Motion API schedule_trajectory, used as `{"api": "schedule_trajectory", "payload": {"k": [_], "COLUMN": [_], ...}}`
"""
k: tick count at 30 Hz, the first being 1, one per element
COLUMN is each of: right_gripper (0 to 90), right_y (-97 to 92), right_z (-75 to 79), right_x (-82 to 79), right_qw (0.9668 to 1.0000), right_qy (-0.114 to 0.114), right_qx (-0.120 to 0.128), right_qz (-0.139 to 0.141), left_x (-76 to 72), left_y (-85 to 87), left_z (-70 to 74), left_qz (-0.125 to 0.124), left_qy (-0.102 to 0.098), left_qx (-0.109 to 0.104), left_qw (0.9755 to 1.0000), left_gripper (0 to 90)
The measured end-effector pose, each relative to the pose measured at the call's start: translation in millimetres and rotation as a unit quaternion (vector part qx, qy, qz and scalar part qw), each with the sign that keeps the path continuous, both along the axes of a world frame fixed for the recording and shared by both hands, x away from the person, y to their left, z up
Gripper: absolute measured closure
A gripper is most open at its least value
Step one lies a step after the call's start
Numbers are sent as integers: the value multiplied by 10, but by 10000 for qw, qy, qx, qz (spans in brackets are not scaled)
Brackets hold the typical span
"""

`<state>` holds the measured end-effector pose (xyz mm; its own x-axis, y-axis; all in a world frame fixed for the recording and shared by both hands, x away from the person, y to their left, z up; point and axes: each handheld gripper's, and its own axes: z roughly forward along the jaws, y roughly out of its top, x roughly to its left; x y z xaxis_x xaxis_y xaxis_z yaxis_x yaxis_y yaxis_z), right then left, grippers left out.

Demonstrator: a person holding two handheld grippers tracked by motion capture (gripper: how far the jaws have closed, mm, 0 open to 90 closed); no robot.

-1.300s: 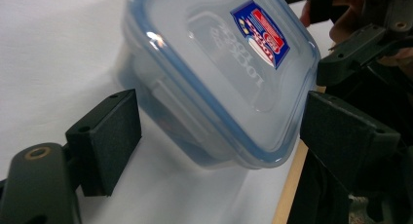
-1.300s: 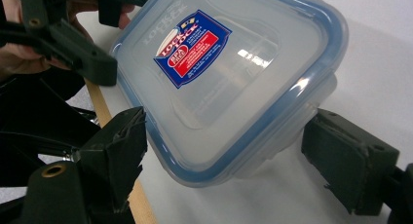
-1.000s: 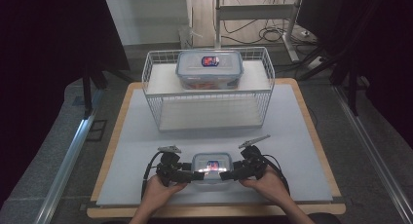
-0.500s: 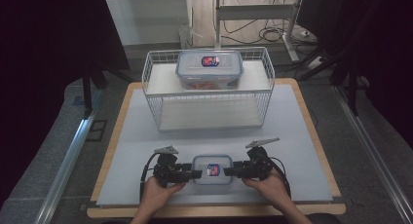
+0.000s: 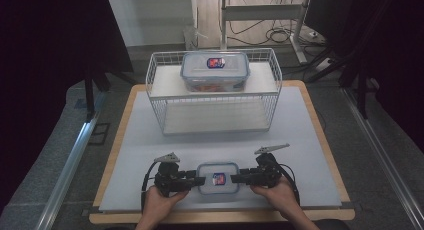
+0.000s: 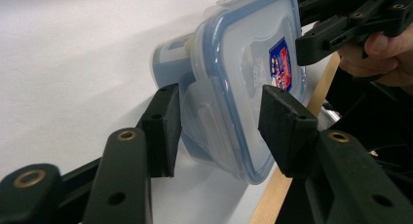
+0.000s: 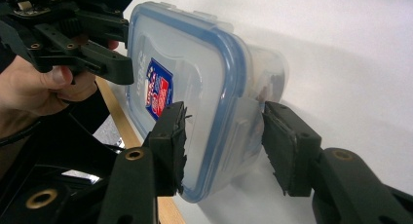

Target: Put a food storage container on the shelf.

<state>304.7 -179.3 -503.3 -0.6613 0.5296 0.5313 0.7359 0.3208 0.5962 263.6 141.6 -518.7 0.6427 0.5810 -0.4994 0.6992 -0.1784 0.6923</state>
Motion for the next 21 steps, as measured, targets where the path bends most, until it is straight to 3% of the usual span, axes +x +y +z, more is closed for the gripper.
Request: {"api": "schedule_trajectory", "payload": {"k": [2,3,5,10,14,15,16,17,20,21], "right_gripper": [527,532,546,548,551,570,579,575,566,565], "right_y": [-3,-6,-20,-36,-42,-41,-46,-40,-10,-12], "right_z": [-4,-4,3,-11,-14,-7,7,24,50,46], "right_x": [0,0,7,13,11,10,5,0,-27,-28], "right_qw": [10000,10000,9997,9997,9995,9995,9989,9989,9995,9995], "right_qy": [1,-2,64,87,93,50,88,68,-152,-129], "right_qx": [39,79,221,244,297,298,463,471,266,271], "right_qz": [-19,-39,-48,-51,-49,-22,9,18,43,31], "left_x": [-19,-29,-7,-12,2,15,21,21,21,21], "left_y": [13,33,31,6,50,38,19,10,19,18], "left_z": [53,96,127,75,-9,-33,-54,-58,-30,-38], "left_qz": [176,287,206,112,79,56,62,76,62,78], "left_qy": [-234,-411,-435,-257,64,174,203,198,136,151], "left_qx": [-4,34,74,170,-75,-36,-23,-16,12,-22], "left_qw": [9996,9987,9988,9995,9999,9998,9998,9998,9999,9999], "left_gripper": [553,642,665,602,570,535,465,435,470,470]}}
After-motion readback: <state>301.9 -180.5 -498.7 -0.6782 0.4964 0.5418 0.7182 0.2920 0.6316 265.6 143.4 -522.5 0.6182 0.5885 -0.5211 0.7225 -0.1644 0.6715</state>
